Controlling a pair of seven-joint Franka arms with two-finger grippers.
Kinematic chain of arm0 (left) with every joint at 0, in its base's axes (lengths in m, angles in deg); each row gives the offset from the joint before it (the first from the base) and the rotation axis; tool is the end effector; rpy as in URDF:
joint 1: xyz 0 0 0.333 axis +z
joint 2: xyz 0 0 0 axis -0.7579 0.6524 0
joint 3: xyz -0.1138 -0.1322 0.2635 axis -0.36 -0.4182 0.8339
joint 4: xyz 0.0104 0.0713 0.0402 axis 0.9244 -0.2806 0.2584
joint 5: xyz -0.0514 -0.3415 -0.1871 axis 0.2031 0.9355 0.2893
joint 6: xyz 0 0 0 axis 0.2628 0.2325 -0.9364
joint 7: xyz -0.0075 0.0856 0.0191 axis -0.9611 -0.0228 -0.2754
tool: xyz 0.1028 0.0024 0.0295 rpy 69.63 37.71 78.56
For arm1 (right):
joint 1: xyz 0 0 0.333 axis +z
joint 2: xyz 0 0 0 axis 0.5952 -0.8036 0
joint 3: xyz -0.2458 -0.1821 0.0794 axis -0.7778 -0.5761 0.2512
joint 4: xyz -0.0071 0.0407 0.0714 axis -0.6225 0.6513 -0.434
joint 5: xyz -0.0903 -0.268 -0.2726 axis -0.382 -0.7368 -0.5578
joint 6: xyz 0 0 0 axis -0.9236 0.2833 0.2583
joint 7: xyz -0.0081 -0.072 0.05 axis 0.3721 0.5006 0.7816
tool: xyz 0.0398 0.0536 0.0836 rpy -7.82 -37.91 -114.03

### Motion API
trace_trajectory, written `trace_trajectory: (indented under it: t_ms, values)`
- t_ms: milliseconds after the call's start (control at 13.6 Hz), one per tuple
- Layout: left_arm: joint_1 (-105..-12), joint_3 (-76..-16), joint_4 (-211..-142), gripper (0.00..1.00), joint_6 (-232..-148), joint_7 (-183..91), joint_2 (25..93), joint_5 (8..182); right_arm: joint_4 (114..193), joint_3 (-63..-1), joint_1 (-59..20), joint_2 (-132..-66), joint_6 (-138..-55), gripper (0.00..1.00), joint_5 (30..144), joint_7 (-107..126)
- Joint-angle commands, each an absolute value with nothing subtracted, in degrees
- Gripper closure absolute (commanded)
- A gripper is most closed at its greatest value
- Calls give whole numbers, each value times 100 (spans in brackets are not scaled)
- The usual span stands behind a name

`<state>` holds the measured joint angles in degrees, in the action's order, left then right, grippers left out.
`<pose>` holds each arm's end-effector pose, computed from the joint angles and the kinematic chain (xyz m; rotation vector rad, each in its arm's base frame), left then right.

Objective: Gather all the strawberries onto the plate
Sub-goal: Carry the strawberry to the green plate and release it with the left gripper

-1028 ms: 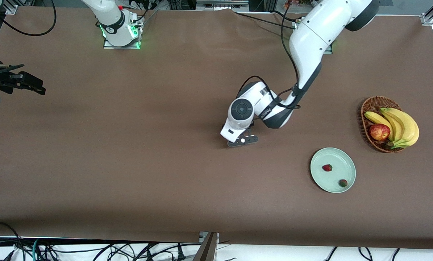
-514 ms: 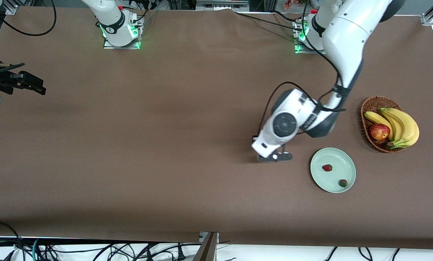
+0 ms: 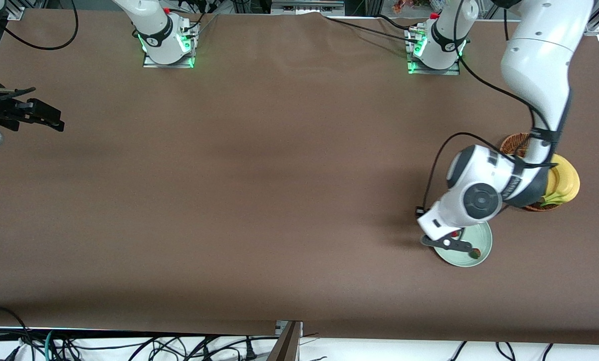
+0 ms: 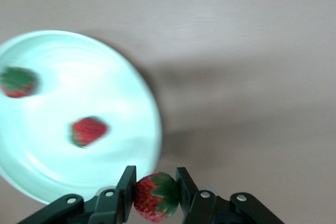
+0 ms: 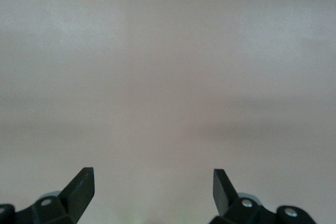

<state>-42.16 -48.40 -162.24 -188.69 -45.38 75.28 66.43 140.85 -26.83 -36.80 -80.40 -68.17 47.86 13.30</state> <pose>0.6920 -0.1024 0.2501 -3.0352 0.3274 0.1919 0.5747 -0.0082 0.6007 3.1086 0.0207 -0.1214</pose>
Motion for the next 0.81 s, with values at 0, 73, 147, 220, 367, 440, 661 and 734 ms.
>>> trace_trajectory:
  t_ms: [0,73,147,220,367,440,661,734]
  values:
    - [-3787,-4927,-16289,100,-18861,-5353,7419,6522,14084,-2699,-3670,-8029,-6827,0,4878,1219]
    - [-3689,-4927,-16289,100,-18852,-5538,7419,6531,14084,-2699,-3670,-8029,-6827,0,4878,1218]
    - [-3645,-4919,-16280,100,-18852,-5558,7428,6505,14084,-2699,-3670,-8029,-6827,0,4878,1218]
    - [-3618,-4901,-16280,99,-18852,-5566,7428,6496,14084,-2699,-3670,-8029,-6827,0,4878,1218]
    - [-3548,-4901,-16280,97,-18852,-5567,7428,6496,14084,-2699,-3670,-8029,-6836,0,4878,1227]
    - [-3539,-4901,-16280,95,-18852,-5575,7436,6496,14084,-2699,-3670,-8029,-6836,0,4878,1236]
    - [-3530,-4901,-16280,73,-18852,-5663,7428,6505,14084,-2690,-3662,-8029,-6845,0,4887,1315]
    - [-3513,-4901,-16280,3,-18861,-5663,7436,6522,14084,-2690,-3662,-8029,-6845,0,4887,1315]
